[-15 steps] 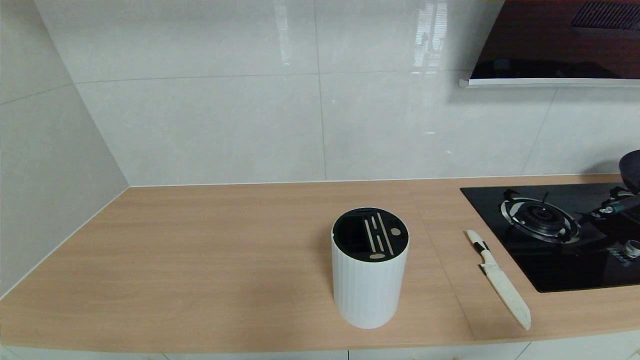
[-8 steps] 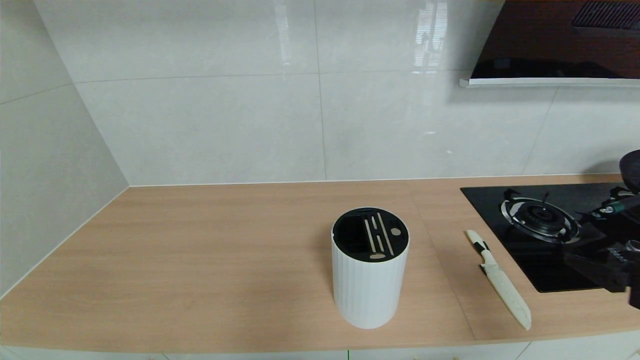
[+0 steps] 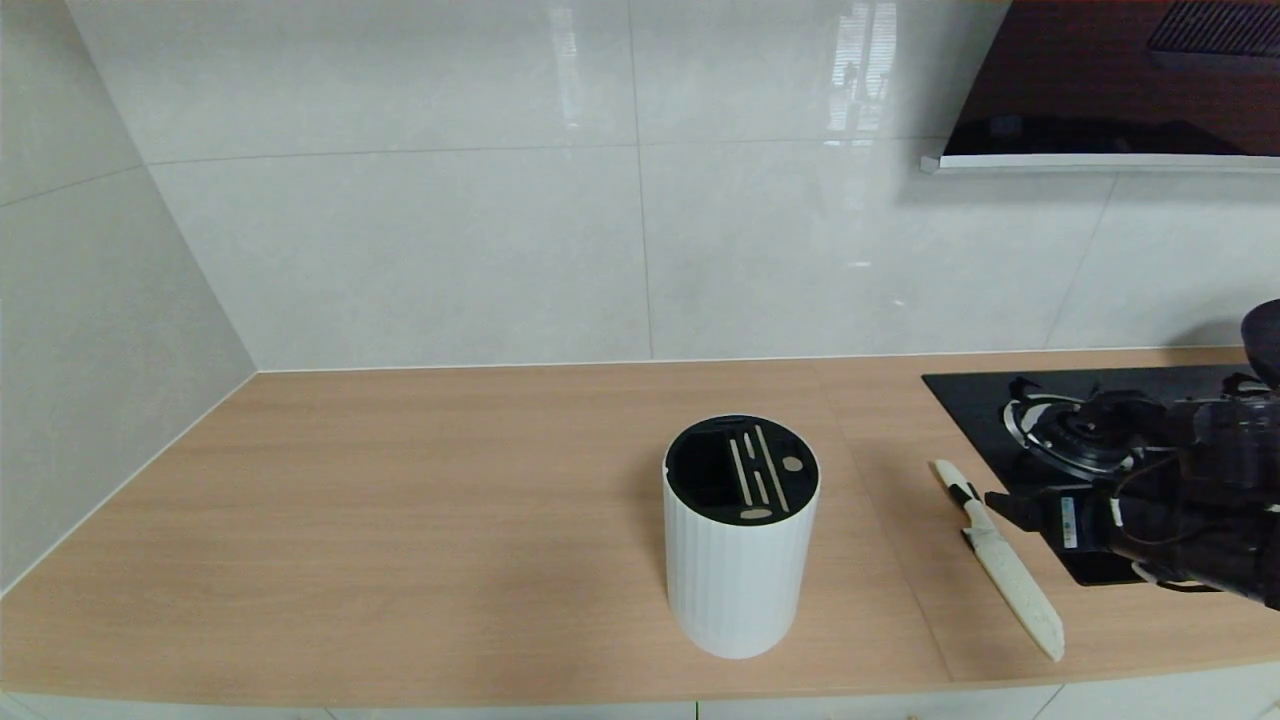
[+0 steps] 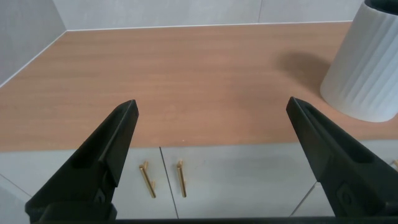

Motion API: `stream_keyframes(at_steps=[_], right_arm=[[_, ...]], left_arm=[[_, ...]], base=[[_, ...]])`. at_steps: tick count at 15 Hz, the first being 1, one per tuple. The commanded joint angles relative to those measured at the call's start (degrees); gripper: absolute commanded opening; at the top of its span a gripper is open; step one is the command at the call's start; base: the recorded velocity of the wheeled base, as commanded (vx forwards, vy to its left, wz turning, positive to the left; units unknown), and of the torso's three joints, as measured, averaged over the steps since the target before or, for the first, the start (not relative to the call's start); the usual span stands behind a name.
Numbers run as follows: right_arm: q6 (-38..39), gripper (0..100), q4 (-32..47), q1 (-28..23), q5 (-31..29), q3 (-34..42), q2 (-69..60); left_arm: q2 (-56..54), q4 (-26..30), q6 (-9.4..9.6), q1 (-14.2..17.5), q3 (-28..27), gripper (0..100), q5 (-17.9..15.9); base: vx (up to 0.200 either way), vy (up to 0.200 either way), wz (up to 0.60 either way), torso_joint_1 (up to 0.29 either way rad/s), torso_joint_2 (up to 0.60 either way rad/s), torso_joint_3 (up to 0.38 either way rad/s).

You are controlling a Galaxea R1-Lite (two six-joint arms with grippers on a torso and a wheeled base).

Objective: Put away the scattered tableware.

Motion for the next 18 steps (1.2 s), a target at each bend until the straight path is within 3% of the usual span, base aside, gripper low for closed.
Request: stream_keyframes(at_steps=[1,18], right_arm=[[-0.96,100,-7.48,-0.05,-4.13,0.13,12.91],[-2.45,100,-22.95,-0.23,-5.09,-2.24,29.79]], left_arm=[[0.07,0.00,0.04,0.01,0.00,100,-0.01],[0.07,0.00,-0.05,0.01,0.00,100,-0.01]], base=[[0.000,0.000,0.00,0.000,0.00,0.000],[0.000,0.000,0.00,0.000,0.00,0.000]])
